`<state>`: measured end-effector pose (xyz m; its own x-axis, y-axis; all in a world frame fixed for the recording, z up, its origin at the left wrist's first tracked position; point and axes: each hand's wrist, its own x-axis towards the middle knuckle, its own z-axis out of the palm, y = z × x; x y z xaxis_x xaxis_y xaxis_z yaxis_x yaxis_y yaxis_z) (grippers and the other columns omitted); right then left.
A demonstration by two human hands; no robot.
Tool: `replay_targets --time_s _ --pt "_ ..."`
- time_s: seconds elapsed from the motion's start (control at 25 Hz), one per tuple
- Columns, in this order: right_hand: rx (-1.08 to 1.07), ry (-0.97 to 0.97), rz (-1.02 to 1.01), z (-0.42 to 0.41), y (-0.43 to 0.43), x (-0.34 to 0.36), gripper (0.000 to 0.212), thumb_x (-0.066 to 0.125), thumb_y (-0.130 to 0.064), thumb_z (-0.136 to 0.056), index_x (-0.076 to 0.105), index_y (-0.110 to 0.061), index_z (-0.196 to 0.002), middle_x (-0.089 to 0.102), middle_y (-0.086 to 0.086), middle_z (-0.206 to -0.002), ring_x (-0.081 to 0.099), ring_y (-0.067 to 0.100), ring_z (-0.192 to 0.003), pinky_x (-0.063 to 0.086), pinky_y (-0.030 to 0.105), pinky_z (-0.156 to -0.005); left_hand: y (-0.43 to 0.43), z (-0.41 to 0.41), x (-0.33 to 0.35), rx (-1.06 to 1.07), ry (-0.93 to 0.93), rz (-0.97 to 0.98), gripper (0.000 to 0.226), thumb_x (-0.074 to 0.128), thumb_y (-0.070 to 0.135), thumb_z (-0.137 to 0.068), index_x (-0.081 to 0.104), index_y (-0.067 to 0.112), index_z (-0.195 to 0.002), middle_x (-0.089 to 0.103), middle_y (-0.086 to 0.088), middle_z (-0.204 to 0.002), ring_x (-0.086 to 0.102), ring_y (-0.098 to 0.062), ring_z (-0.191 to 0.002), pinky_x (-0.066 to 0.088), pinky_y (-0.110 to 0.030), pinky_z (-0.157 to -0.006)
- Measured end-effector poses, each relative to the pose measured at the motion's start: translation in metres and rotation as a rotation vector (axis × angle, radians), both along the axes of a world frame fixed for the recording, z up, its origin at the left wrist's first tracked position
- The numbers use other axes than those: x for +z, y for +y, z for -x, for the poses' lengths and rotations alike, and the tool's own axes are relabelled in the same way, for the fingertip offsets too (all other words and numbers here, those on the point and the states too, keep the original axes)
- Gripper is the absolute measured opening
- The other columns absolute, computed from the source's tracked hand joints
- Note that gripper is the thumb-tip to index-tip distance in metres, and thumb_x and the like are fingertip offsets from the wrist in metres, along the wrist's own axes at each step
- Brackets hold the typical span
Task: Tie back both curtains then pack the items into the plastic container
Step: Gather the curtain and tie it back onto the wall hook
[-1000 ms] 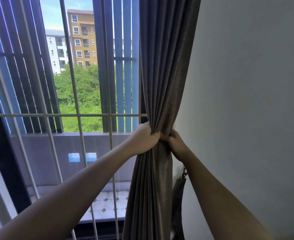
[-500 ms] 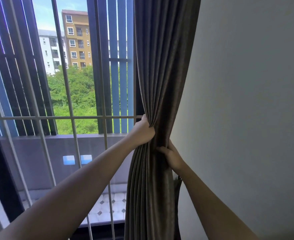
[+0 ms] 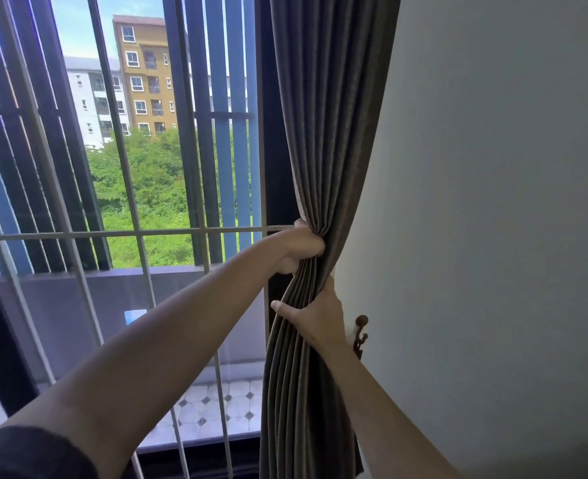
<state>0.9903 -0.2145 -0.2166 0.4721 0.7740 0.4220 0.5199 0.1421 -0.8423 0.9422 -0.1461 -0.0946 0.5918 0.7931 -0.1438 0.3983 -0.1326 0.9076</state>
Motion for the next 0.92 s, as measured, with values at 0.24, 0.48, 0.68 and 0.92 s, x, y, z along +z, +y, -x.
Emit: replay_targets --time_s 0.24,0.48,0.68,0.92 --pt "-0.45 0.051 -0.096 0.03 0.015 -0.008 0.073 0.077 -0.049 -0.065 0.047 -0.019 -0.125 0.067 -0.003 -0.111 0.065 0.021 -0.099 0.051 0.041 -0.091 -0.005 -0.007 0.008 -0.054 0.053 -0.003 0.058 0.047 -0.012 -0.075 0.036 0.01 -0.127 0.048 -0.022 -0.12 0.053 -0.038 -0.112 0.048 -0.059 -0.089" --pt "-0.57 -0.004 -0.126 0.037 0.017 -0.011 0.053 0.071 -0.025 -0.078 0.05 -0.01 -0.125 0.071 0.006 -0.097 0.07 0.026 -0.084 0.057 0.033 -0.071 -0.01 -0.007 0.003 -0.084 -0.023 0.023 0.051 0.046 -0.015 -0.075 0.039 0.009 -0.119 0.05 -0.019 -0.109 0.055 -0.034 -0.105 0.054 -0.051 -0.08" --pt "-0.501 -0.161 -0.016 0.018 0.005 -0.016 0.06 0.071 -0.014 -0.079 0.044 -0.008 -0.133 0.069 0.009 -0.102 0.069 0.028 -0.086 0.057 0.039 -0.074 -0.018 0.012 -0.004 -0.221 -0.199 0.112 0.041 0.066 -0.004 -0.072 0.054 0.008 -0.109 0.058 -0.013 -0.105 0.058 -0.027 -0.104 0.054 -0.041 -0.083" --pt "-0.482 -0.229 0.022 -0.018 -0.035 -0.009 0.061 0.064 -0.019 -0.085 0.036 -0.008 -0.139 0.063 0.011 -0.119 0.064 0.03 -0.099 0.05 0.038 -0.084 0.0 0.012 -0.061 -0.255 -0.604 0.411 0.064 0.058 0.07 -0.072 0.051 0.019 -0.109 0.051 -0.004 -0.103 0.046 -0.018 -0.101 0.036 -0.034 -0.095"
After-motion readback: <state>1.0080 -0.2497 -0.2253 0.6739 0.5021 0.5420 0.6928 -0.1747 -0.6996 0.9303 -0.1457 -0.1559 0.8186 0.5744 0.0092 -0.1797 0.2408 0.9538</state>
